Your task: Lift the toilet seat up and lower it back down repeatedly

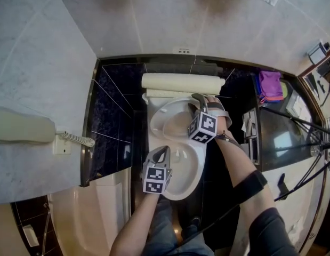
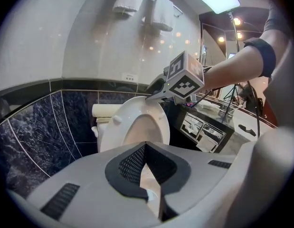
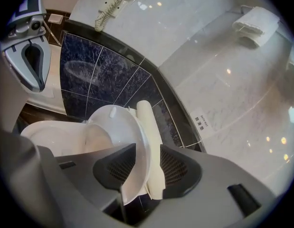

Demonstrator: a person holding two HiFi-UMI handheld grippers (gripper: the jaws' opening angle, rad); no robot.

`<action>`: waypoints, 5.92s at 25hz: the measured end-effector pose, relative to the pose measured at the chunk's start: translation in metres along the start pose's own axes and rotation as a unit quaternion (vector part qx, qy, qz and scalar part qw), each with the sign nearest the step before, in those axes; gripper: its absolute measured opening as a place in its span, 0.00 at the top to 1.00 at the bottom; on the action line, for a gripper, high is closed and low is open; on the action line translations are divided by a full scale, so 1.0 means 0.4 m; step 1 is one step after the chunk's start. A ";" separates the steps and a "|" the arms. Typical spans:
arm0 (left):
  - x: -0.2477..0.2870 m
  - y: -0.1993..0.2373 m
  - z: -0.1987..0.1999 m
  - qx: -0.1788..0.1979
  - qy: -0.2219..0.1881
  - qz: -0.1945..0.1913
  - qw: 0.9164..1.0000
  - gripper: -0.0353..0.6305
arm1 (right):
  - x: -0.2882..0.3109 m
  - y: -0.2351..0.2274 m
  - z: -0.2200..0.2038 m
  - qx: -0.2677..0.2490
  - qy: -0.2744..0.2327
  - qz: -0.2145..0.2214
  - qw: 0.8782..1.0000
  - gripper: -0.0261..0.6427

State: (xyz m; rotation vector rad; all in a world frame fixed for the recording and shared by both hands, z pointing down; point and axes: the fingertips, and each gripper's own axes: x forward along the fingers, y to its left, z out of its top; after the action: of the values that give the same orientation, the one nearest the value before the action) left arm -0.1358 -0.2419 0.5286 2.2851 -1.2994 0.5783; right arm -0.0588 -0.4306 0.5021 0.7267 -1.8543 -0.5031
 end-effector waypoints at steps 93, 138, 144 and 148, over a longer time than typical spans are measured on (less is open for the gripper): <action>-0.093 -0.304 -1.016 -0.009 0.087 0.048 0.995 0.96 | -0.438 1.167 -0.541 0.358 0.039 0.013 0.933 0.94; -0.380 -0.381 -0.493 -0.032 0.054 0.081 0.995 0.96 | -0.756 0.843 -0.312 0.504 -0.006 0.047 0.862 0.94; -0.527 -0.450 -0.227 0.018 0.011 0.074 0.997 0.96 | -0.935 0.674 -0.220 0.500 -0.047 0.034 0.864 0.94; -0.617 -0.480 -0.105 0.023 -0.023 0.072 0.997 0.96 | -1.004 0.630 -0.202 0.490 -0.063 0.030 0.869 0.94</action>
State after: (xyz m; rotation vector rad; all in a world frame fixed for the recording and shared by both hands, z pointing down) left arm -0.0896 0.0387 0.3923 2.2672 -1.4975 0.6121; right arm 0.0659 0.0271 0.4228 1.3024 -2.2108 0.5234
